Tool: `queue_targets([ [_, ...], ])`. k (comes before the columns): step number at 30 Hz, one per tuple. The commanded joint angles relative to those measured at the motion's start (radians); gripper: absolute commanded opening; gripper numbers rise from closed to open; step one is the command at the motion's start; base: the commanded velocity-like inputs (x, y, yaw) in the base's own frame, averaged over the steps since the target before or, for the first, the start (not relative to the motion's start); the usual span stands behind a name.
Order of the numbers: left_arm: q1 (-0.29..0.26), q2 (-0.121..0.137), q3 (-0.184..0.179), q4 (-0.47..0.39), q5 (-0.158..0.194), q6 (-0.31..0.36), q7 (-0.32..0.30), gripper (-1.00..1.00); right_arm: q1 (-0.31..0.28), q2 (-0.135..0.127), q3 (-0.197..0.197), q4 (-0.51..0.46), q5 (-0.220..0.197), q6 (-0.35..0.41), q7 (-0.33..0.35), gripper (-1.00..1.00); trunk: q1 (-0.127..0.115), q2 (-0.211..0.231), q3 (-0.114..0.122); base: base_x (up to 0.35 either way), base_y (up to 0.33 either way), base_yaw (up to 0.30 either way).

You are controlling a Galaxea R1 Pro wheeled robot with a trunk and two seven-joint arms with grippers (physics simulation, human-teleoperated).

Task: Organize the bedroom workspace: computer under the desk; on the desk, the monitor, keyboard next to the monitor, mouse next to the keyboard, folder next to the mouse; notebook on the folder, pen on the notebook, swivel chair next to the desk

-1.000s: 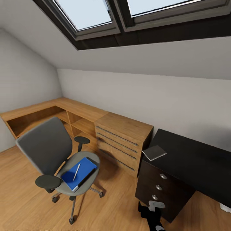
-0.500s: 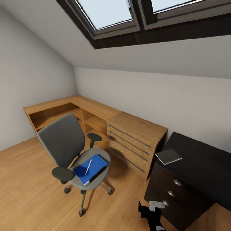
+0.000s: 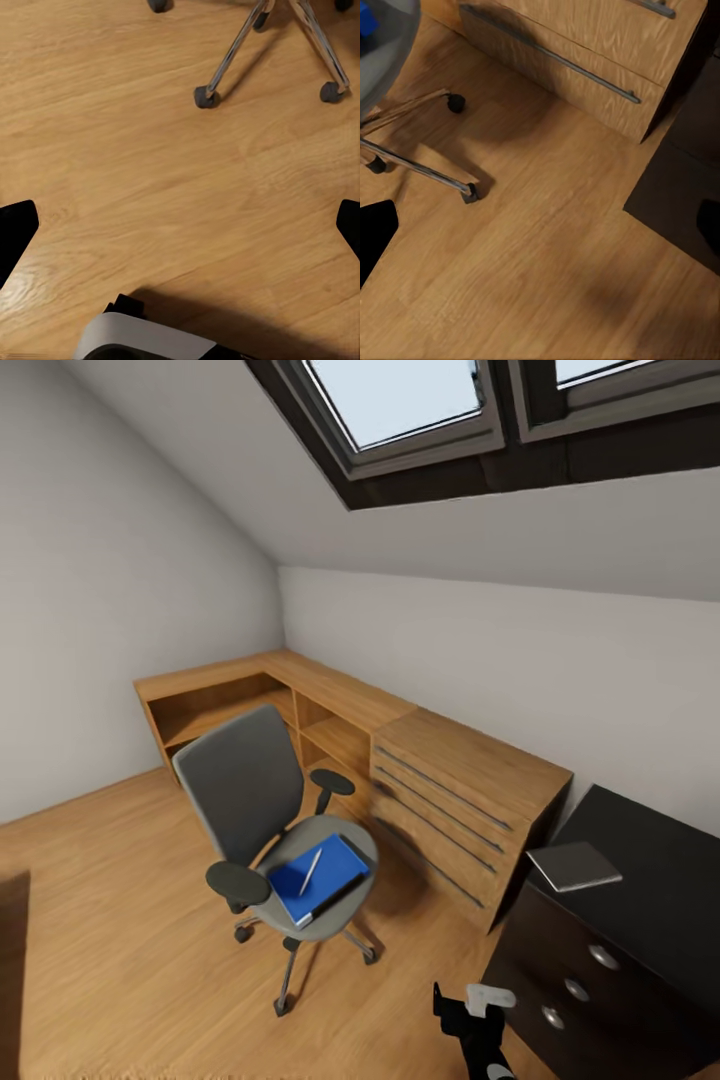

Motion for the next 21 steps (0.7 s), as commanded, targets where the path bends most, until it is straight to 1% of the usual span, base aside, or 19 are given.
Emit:
queue_targets([
  [1, 0.000, 0.000, -0.003, -0.002, 0.001, -0.002, 0.006, 1.00, -0.001, 0.000, 0.009, 0.002, -0.007, -0.008, -0.003, 1.00, 0.000, -0.001, -0.001, 0.000, 0.000, 0.274],
  [10, 0.000, 0.000, -0.003, -0.002, 0.001, -0.002, 0.006, 1.00, 0.007, -0.001, 0.009, 0.001, -0.009, -0.038, -0.004, 1.00, 0.000, -0.001, -0.001, 0.000, 0.000, 0.277],
  [14, 0.000, 0.000, -0.003, -0.002, 0.001, -0.003, 0.006, 1.00, 0.011, -0.001, 0.008, 0.002, -0.010, -0.081, -0.007, 1.00, 0.000, -0.001, 0.001, 0.000, 0.000, 0.262],
  [18, 0.000, 0.000, -0.003, -0.002, 0.001, -0.003, 0.006, 1.00, 0.016, -0.002, 0.008, 0.002, -0.011, -0.103, -0.027, 1.00, 0.000, -0.001, 0.005, 0.008, 0.000, 0.223],
  [21, 0.000, 0.000, -0.003, -0.002, 0.001, -0.003, 0.006, 1.00, 0.017, -0.002, 0.009, 0.002, -0.011, -0.111, -0.048, 1.00, 0.000, -0.001, 0.009, 0.139, 0.052, 0.204],
])
